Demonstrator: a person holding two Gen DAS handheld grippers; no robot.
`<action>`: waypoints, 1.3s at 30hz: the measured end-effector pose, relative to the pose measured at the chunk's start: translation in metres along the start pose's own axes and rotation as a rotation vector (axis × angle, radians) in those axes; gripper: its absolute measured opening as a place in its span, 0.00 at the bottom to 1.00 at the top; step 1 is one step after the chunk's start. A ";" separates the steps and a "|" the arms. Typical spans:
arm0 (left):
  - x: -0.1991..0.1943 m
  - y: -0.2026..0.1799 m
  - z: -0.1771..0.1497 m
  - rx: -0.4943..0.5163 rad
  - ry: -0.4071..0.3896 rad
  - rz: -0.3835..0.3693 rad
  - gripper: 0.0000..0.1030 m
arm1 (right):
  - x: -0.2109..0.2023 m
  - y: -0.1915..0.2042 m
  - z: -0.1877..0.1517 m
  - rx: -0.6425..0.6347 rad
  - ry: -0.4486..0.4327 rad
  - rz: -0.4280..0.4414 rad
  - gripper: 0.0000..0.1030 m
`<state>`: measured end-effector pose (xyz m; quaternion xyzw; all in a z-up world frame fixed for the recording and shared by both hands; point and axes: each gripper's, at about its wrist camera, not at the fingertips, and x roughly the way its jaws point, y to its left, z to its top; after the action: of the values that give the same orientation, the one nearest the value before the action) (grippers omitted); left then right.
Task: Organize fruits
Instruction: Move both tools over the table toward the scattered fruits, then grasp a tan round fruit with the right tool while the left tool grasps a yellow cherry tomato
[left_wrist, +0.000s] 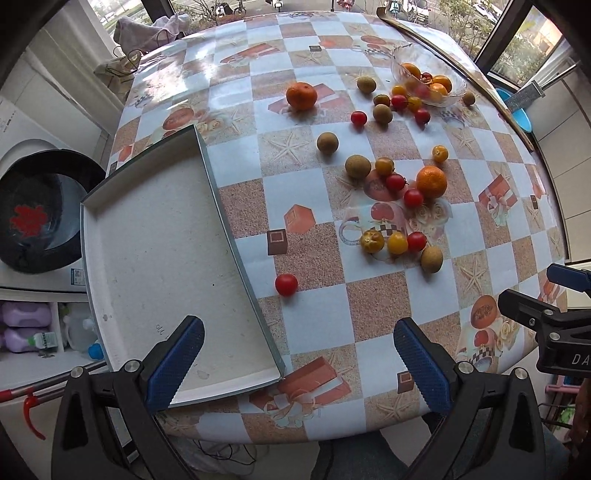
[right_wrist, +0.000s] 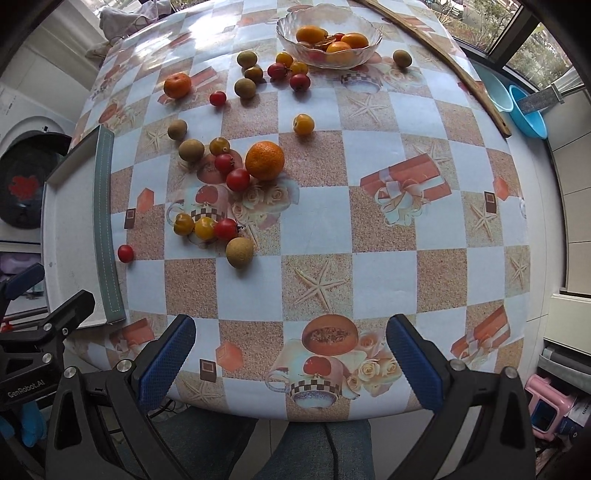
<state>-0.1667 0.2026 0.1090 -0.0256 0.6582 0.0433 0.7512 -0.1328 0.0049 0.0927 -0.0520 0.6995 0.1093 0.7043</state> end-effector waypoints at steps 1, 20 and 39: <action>0.000 -0.001 -0.001 -0.003 -0.004 -0.001 1.00 | -0.001 0.001 0.001 -0.003 -0.002 -0.002 1.00; 0.000 -0.014 0.006 -0.005 -0.032 0.010 1.00 | -0.008 -0.003 0.008 -0.040 -0.021 -0.004 1.00; 0.061 -0.043 0.033 0.157 -0.086 0.003 1.00 | 0.040 -0.014 0.018 0.003 0.016 0.072 0.98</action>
<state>-0.1223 0.1652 0.0518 0.0361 0.6266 -0.0061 0.7785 -0.1121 -0.0008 0.0520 -0.0267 0.7066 0.1331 0.6944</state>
